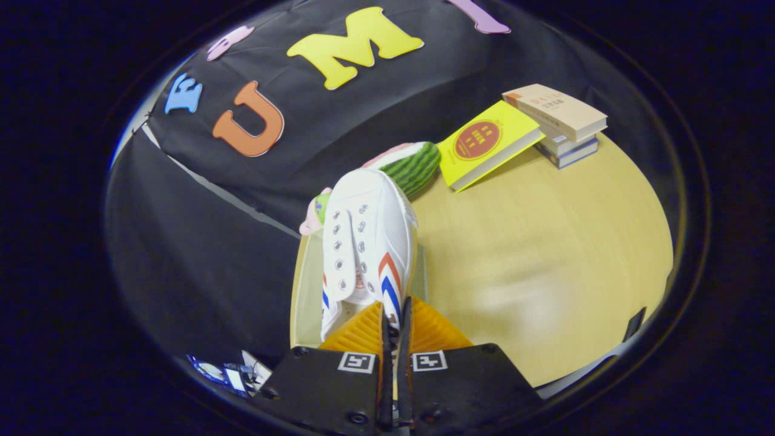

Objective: Open the storage box then place both shoes into the box .Put the left shoe in first, then the right shoe, with the right side of both shoes facing outward in a uniform manner.

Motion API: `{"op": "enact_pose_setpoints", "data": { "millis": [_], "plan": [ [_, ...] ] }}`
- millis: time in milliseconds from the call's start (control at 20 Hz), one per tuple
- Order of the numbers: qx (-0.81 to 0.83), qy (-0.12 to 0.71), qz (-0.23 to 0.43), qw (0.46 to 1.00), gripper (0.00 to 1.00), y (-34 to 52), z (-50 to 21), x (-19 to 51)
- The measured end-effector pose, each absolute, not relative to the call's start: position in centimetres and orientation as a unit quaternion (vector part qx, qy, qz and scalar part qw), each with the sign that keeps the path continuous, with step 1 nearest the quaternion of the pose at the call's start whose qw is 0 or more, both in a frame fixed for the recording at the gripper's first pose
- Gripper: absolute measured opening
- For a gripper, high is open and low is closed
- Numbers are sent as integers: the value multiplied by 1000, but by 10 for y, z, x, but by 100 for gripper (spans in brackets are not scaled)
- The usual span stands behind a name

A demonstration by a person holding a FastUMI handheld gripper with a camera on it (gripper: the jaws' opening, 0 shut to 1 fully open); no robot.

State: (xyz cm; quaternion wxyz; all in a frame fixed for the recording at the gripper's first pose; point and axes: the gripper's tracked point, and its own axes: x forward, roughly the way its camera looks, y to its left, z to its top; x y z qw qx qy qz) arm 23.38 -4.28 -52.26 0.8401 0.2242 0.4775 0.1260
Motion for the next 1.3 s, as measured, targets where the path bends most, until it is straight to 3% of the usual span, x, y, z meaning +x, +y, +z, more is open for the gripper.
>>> {"op": "enact_pose_setpoints", "data": {
  "millis": [300, 750, 900, 1050, 1300],
  "plan": [
    [221, 467, 123, 847, 9, 18, -545, 236],
    [201, 448, 106, 865, 9, 21, -575, 242],
    [184, 398, 142, 887, 56, 27, -557, 244],
    [81, 350, 102, 928, 100, -1, -541, 245],
    [43, 274, 94, 956, 100, -7, -498, 233]
  ]
}}
